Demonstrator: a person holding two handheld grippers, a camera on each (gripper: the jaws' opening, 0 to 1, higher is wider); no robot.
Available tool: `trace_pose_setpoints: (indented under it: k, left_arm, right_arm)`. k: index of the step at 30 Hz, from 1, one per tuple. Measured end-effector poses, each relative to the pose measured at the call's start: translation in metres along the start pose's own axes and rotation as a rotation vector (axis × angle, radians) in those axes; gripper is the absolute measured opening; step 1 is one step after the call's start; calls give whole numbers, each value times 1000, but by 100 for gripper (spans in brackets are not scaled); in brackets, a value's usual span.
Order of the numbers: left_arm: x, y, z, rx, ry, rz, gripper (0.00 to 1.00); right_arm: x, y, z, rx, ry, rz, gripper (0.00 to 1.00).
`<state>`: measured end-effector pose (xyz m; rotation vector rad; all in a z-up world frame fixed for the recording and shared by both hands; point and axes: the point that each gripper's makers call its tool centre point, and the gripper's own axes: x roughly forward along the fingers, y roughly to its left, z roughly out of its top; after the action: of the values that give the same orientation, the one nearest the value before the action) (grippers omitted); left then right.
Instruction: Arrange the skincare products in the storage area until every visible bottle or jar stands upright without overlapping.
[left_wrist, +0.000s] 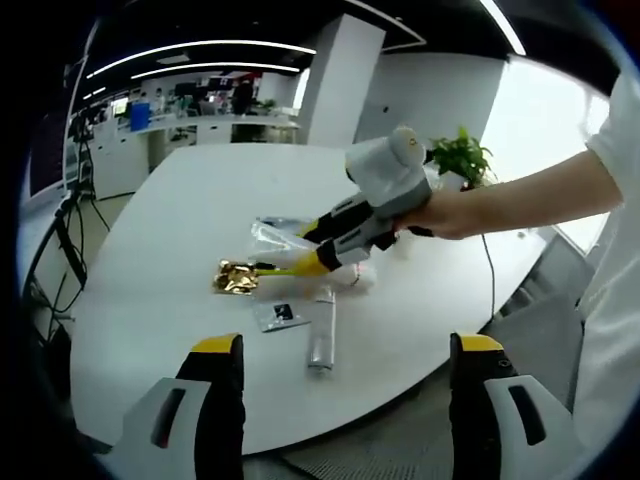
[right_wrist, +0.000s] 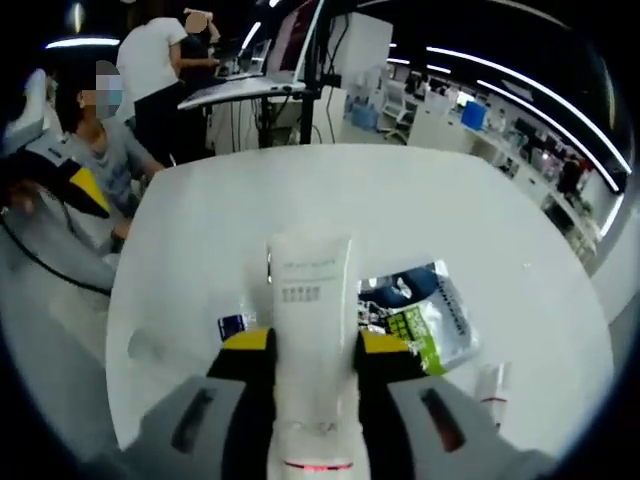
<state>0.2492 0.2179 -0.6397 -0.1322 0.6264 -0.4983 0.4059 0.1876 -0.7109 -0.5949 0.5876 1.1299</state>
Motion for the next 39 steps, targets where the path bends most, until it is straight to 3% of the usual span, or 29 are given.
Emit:
trace_pose_setpoints:
  k: [10,24,29,33,36,39]
  left_arm:
    - [0,0,-2,8,13,5,81]
    - [0,1,-2,-6,15,4,81]
    - [-1,-2,1,10,2,7,80]
    - [-2,-3,4,-21,4,-2,81]
    - [-3,-5,8,29,-3,18,80]
    - [-3,-14,17,31,-16,-2,80]
  right_arm:
    - [-27,-6,4,36,-71,-39,30]
    - [-67,5,6,115,-184,-70,30]
    - [-87,8,11,146,-234,-100,30]
    - [-101,9,11,189,-266,-124,30]
    - [-112,13,9,202,-280,-137,30]
    - [-123,16,9,222,-301,-148,30]
